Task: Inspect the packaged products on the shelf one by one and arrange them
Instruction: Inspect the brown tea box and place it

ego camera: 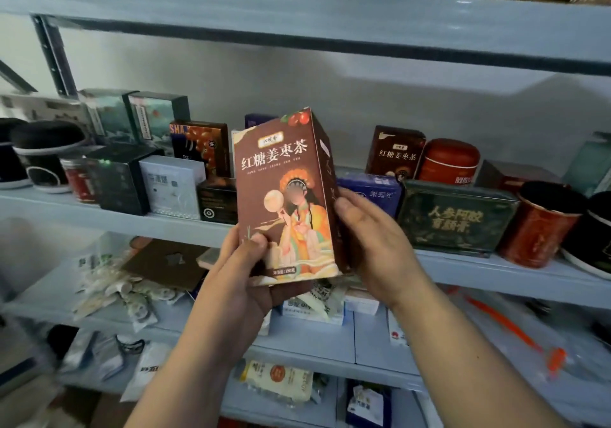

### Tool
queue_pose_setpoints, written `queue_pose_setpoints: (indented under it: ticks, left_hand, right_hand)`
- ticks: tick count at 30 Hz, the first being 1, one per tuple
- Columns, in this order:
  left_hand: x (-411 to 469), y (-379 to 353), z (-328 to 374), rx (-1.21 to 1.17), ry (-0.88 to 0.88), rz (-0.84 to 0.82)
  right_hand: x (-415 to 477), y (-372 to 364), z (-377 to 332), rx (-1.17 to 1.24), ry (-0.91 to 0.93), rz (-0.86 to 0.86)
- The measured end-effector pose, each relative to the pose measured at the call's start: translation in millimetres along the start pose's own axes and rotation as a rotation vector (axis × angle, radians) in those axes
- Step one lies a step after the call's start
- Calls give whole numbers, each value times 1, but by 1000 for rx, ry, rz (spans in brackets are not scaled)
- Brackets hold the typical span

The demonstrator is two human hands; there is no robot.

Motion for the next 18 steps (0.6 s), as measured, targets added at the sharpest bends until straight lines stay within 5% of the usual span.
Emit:
queue_pose_setpoints:
  ticks: [8, 18]
  left_hand:
    - [-4, 9, -5, 22, 68, 61]
    - [-9, 21, -11, 125, 1, -27]
  right_hand:
    - [-23, -10, 26, 154, -47, -23]
    - [-37, -3, 31, 11, 67, -20]
Point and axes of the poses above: each hand's wrist, its own x-axis towards the middle knuckle, its own y-axis out of the back of the hand, z = x × y, the point moved 2 cm from there along x, towards the middle knuckle, and after that the axes turned 15 degrees about z, right-handed, at the moved point
